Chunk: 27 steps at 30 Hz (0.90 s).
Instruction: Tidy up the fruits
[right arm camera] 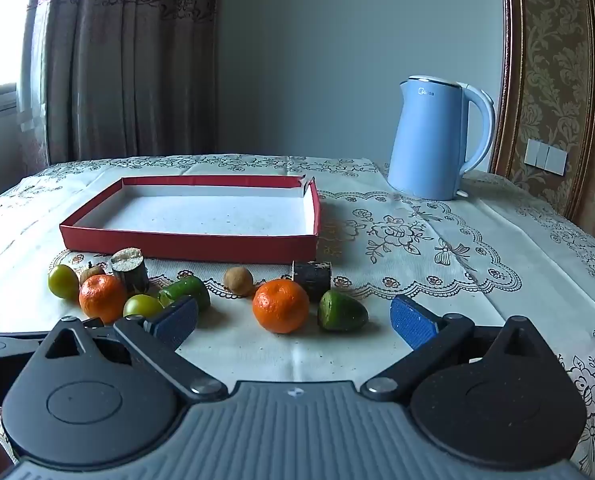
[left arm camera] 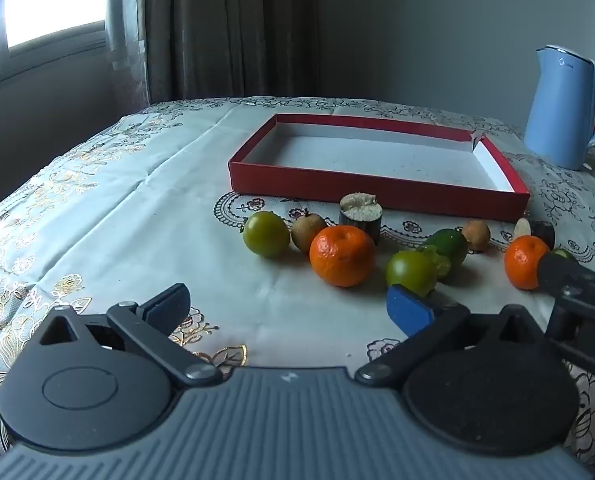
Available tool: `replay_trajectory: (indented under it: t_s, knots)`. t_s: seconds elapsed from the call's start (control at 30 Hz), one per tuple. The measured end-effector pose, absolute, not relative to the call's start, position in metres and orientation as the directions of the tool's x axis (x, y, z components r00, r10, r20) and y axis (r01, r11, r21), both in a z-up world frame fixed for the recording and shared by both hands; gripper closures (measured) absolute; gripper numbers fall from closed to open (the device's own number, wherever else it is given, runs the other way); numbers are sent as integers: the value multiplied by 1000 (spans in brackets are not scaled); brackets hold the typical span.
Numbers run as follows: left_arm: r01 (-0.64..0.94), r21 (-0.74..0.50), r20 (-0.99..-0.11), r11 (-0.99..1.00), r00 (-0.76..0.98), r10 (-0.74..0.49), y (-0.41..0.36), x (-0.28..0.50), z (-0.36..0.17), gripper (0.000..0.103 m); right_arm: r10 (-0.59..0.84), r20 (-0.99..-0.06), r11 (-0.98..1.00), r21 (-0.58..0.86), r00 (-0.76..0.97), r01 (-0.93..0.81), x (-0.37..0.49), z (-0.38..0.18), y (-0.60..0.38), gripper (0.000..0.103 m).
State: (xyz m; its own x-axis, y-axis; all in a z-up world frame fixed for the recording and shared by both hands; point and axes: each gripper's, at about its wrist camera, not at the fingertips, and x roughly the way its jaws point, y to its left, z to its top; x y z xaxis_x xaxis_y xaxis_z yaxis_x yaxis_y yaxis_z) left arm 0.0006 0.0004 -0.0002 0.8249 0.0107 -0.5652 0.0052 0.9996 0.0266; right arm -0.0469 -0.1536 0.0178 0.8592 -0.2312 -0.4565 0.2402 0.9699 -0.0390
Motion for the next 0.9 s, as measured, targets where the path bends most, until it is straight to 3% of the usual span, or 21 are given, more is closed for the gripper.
replay_trajectory:
  t_s: [0.9]
  knots:
    - [31,21,-596,999,803,-13,18,17,-27,0,-228,-430,964,30,874,266,-51,16,-174,0]
